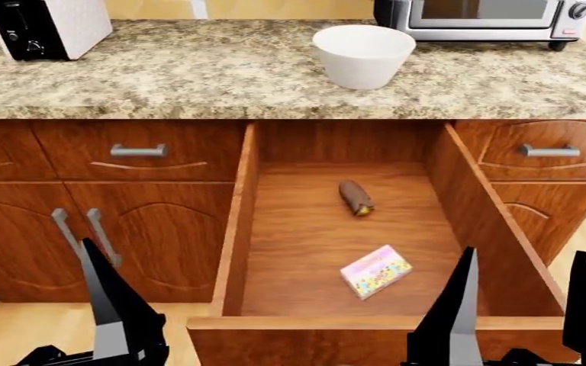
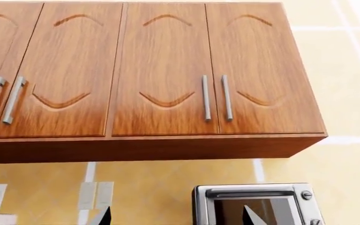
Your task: Place the bar in the bowl and close the drawer.
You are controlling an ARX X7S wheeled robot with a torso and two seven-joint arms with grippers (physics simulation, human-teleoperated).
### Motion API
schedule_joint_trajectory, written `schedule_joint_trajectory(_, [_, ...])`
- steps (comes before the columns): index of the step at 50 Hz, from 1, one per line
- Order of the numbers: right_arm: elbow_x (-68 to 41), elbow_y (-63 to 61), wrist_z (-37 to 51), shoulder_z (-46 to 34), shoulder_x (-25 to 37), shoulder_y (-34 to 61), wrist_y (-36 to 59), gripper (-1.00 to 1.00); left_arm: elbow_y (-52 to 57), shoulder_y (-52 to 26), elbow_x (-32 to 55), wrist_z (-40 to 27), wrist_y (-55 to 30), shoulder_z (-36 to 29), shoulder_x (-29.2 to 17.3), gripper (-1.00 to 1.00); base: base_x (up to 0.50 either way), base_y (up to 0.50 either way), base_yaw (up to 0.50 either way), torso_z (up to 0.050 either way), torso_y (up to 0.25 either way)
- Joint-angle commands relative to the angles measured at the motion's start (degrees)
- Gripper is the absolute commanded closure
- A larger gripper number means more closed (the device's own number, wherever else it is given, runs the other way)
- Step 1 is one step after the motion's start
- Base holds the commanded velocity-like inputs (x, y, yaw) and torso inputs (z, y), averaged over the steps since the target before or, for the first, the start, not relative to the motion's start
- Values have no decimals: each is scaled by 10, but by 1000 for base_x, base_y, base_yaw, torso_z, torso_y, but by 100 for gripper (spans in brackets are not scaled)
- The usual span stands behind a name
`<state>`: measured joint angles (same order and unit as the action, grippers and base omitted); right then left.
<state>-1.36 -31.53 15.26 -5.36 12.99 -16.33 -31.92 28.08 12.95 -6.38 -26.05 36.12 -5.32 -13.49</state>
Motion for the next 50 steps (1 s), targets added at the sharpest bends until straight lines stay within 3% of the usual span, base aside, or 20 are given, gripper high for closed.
schedule_joint_trajectory(1, [-4, 2, 2, -5, 6, 1, 0, -100, 2, -1, -1, -2, -4, -5, -3, -100, 0, 395, 0, 0, 0])
schedule_joint_trajectory(17, [-8, -5, 4, -12, 12, 1, 9, -100, 4, -2, -3, -7, -8, -7, -7, -100, 0, 393, 0, 0, 0])
schedule_joint_trajectory(23, [-21, -1, 4, -14, 17, 4, 14, -100, 6, 2, -7, -12, -10, -4, -7, -100, 0, 27, 0, 0, 0])
schedule_joint_trajectory(27, [-22, -8, 7, -10, 20, 5, 19, -100, 12, 20, -21, -32, -16, 21, 2, -100, 0, 0, 0, 0, 0])
schedule_joint_trajectory(33, [-21, -19, 11, -4, 24, 5, 22, -100, -3, 61, -19, -97, -42, 108, 25, -100, 0, 0, 0, 0, 0])
schedule_joint_trajectory(37, [-20, -16, 13, -1, 26, 5, 18, -100, -78, 100, 41, -159, -17, 188, 42, -100, 0, 0, 0, 0, 0])
schedule_joint_trajectory(42, [-24, -2, 11, -5, 28, 11, 9, -100, -254, 135, 152, -189, 114, 253, 57, -100, 0, 0, 0, 0, 0])
schedule_joint_trajectory(50, [-29, 4, 12, -6, 31, 14, 5, -100, -376, 159, 231, -192, 166, 281, 68, -100, 0, 0, 0, 0, 0])
